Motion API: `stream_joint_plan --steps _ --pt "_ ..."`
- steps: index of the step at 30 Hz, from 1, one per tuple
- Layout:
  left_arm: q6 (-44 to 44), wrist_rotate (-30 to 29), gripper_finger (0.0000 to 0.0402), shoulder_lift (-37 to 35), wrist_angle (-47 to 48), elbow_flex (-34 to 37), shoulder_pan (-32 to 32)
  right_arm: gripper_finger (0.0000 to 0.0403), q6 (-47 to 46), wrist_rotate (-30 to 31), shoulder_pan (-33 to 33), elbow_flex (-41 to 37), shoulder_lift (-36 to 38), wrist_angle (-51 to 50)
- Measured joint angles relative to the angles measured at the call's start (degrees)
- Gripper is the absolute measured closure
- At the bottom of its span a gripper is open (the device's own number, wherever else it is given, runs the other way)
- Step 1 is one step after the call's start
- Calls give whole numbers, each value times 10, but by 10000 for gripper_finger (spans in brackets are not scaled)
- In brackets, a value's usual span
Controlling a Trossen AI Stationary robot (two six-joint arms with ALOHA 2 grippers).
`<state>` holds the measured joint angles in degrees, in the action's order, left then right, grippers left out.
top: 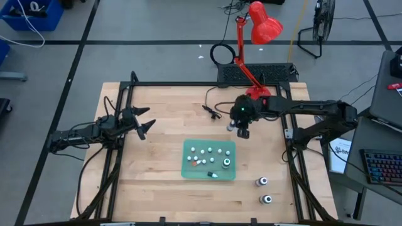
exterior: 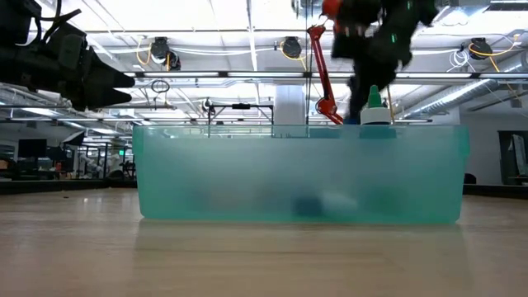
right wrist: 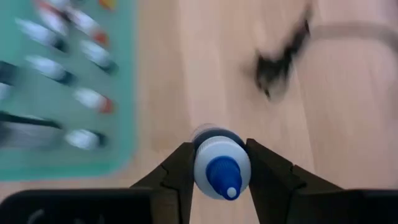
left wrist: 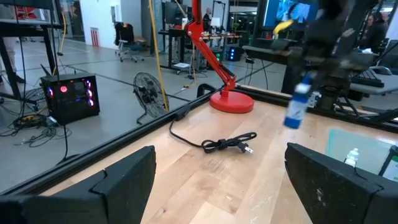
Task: Pick & Place food coloring
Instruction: Put the big blue food coloring bottle into the light blue bin
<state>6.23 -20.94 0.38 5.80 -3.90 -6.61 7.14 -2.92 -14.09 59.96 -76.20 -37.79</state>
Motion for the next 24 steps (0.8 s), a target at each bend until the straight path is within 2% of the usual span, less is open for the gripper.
stream_joint_plan --steps 5,11,16,22,24 --pt "0 0 48 0 0 0 0 294 -7 57 96 115 -21 -53" --pt "0 0 48 0 0 0 0 294 -38 84 178 236 -114 -160" --pt "0 0 48 0 0 0 0 294 -66 56 208 250 -169 -174" --pt "0 0 48 0 0 0 0 294 -116 55 203 250 -189 -183" --pt "0 0 48 0 0 0 0 294 -126 38 201 250 -194 -179"
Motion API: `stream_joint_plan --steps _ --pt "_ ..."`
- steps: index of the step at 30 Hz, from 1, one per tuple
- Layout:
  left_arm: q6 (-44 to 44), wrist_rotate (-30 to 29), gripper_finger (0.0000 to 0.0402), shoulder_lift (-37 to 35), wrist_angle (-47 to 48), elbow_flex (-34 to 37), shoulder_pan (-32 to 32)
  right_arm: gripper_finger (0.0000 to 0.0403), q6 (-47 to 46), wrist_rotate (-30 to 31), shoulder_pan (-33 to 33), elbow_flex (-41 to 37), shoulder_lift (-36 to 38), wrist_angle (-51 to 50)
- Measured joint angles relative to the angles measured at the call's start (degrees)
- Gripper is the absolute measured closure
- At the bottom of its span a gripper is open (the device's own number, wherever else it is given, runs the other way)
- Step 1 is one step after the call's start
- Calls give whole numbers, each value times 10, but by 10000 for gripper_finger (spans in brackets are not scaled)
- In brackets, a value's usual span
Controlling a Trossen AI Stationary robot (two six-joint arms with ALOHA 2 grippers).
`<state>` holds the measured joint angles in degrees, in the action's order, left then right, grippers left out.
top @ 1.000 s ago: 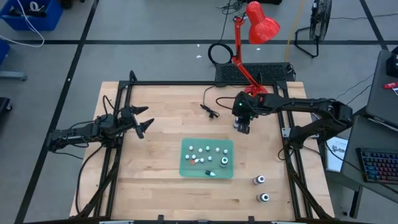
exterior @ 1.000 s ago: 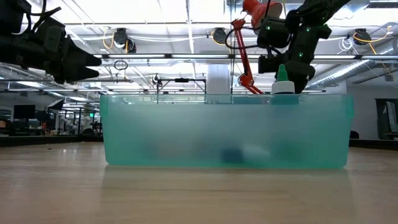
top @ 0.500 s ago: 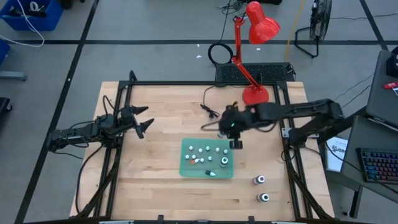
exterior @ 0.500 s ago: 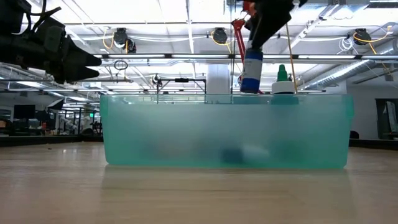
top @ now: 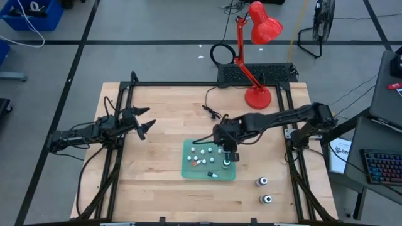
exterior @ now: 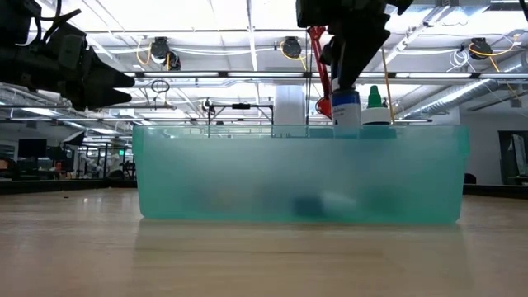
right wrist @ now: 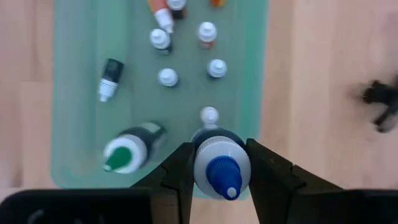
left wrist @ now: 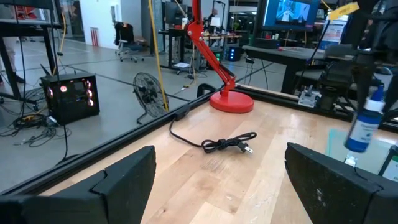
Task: Pick & Place food coloring
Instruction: Put the big blue food coloring bottle into the light blue bin
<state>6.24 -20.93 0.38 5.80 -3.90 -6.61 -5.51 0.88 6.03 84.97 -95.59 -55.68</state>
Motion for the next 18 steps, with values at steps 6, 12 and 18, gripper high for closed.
stream_joint_plan --steps 6,12,18 --pt "0 0 48 0 0 0 0 294 -14 -12 -4 -22 -13 13" --pt "0 0 48 0 0 0 0 294 -21 -32 -12 -69 -16 54" --pt "0 0 48 0 0 0 0 294 -21 -42 -13 -97 -17 75"
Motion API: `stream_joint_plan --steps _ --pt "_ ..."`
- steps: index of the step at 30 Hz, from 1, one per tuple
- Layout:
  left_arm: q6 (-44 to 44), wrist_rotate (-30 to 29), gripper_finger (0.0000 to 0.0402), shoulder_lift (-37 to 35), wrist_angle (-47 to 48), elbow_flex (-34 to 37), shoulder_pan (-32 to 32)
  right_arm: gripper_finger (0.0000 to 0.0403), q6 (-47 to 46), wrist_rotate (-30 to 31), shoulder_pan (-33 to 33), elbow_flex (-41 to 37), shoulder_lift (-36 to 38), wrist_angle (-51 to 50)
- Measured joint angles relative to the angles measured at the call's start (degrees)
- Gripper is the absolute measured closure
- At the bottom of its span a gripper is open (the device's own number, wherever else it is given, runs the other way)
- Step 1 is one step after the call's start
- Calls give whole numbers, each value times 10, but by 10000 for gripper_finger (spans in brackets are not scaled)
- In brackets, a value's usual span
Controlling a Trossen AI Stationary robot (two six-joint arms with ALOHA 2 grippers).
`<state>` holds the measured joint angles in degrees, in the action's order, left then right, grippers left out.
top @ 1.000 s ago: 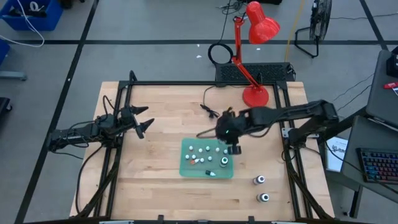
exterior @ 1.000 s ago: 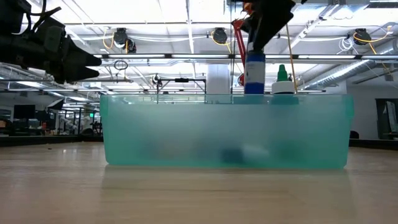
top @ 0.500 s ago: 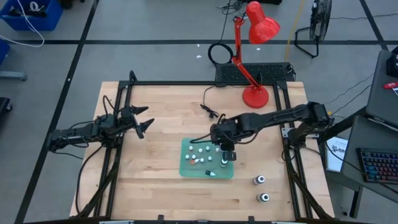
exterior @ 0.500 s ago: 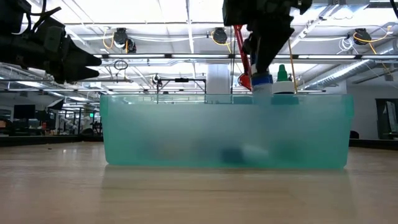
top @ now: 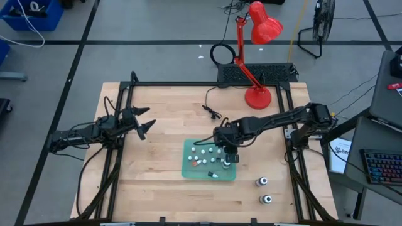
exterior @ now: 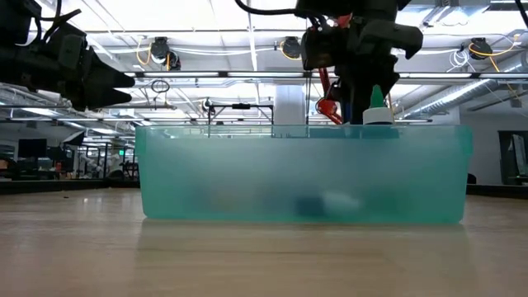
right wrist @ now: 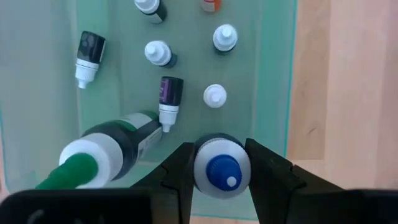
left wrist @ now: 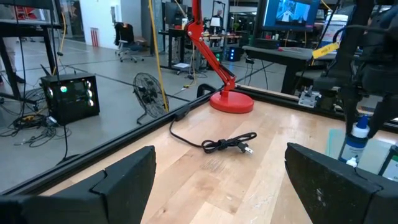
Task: Pick & Place food coloring
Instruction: Put the big blue food coloring bottle into the light blue bin, then put the big purple food coloring bottle into the light blue bin
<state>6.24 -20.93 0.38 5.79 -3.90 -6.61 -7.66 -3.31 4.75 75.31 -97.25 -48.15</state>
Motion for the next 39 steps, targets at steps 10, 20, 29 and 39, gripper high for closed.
stream_joint_plan --steps 10,20,29,39 --pt "0 0 48 0 0 0 0 294 10 2 0 0 0 29" --pt "0 0 48 0 0 0 0 294 24 3 -2 -34 3 83" --pt "0 0 48 0 0 0 0 274 4 3 -3 -64 15 121" --pt "0 0 48 0 0 0 0 207 -59 2 -2 -67 78 114"
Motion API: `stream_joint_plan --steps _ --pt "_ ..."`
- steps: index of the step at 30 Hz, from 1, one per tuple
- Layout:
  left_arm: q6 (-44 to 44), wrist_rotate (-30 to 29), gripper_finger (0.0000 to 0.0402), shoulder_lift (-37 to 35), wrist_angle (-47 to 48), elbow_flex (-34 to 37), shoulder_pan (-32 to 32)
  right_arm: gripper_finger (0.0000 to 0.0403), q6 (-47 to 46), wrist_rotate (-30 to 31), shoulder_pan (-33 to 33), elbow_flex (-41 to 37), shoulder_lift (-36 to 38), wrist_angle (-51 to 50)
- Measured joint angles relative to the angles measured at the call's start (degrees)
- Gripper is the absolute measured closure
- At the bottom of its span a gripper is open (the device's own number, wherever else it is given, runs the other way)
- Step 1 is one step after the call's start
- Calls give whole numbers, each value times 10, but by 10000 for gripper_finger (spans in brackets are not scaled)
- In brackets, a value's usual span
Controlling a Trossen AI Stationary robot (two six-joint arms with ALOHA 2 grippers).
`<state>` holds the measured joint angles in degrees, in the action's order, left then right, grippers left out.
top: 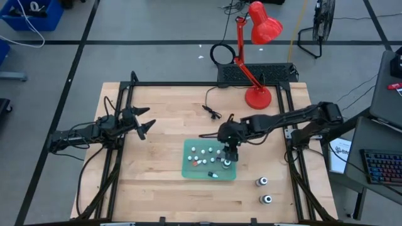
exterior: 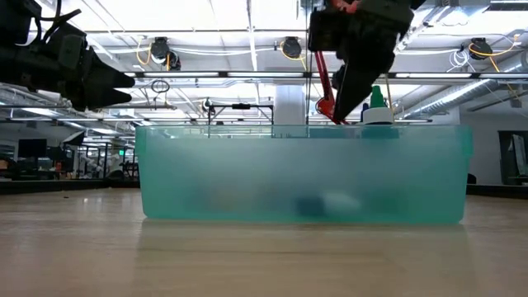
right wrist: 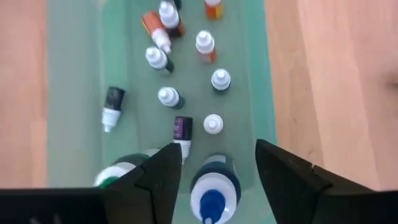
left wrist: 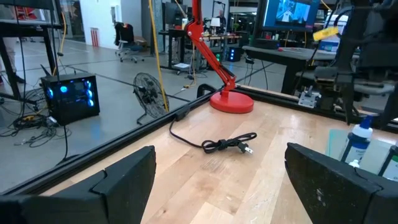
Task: Pick & Place food coloring
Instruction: Put the big purple food coloring bottle into the light blue bin
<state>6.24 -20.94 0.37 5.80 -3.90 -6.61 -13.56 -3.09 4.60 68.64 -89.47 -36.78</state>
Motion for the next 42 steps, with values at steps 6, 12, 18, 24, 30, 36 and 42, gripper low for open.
stream_joint_plan --steps 6,12,18,24,30,36,42 --pt "0 0 48 0 0 0 0 212 -90 -41 3 1 61 -13" --pt "0 0 48 0 0 0 0 216 -358 -126 71 1 127 -96" --pt "0 0 48 0 0 0 0 216 -610 -119 179 1 138 -219" --pt "0 0 48 0 0 0 0 216 -739 -78 259 1 136 -246" --pt "0 0 48 0 0 0 0 216 -798 -76 299 -8 115 -256" --pt "0 0 48 0 0 0 0 216 -803 -91 316 -44 99 -222" --pt "0 0 48 0 0 0 0 216 -804 -92 320 -111 99 -118"
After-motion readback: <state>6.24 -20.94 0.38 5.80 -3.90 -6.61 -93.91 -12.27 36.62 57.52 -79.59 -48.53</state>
